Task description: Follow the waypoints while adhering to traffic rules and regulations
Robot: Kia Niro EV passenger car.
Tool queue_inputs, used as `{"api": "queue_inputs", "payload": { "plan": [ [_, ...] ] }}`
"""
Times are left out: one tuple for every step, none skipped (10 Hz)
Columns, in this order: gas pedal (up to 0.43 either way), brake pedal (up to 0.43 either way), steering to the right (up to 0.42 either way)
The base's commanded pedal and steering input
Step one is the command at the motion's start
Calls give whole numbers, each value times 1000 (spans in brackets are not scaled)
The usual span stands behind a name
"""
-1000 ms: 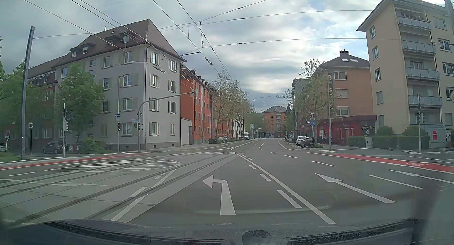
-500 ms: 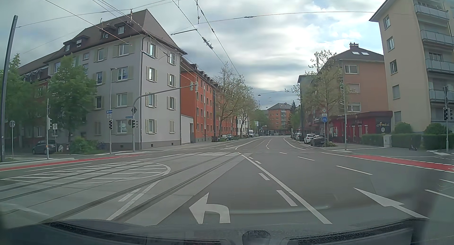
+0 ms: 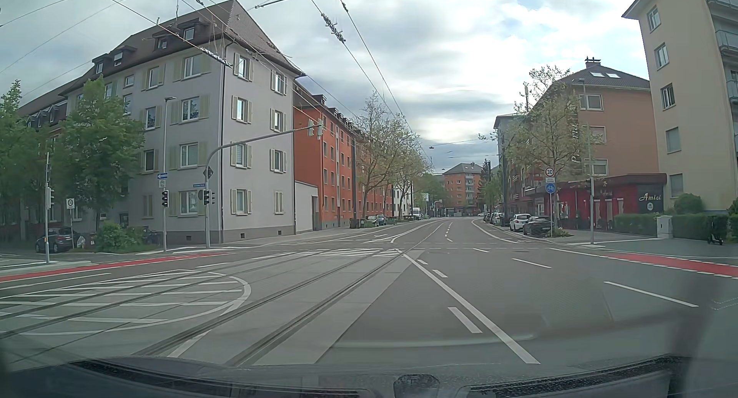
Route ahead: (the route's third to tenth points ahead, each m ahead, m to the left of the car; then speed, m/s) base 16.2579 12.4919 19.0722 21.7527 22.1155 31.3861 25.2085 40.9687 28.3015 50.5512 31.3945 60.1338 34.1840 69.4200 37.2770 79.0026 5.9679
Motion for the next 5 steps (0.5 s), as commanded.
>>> {"api": "queue_inputs", "payload": {
  "plan": [
    [0, 0, -24],
    [0, 0, -23],
    [0, 0, -24],
    [0, 0, -27],
    [0, 0, -35]
  ]
}}
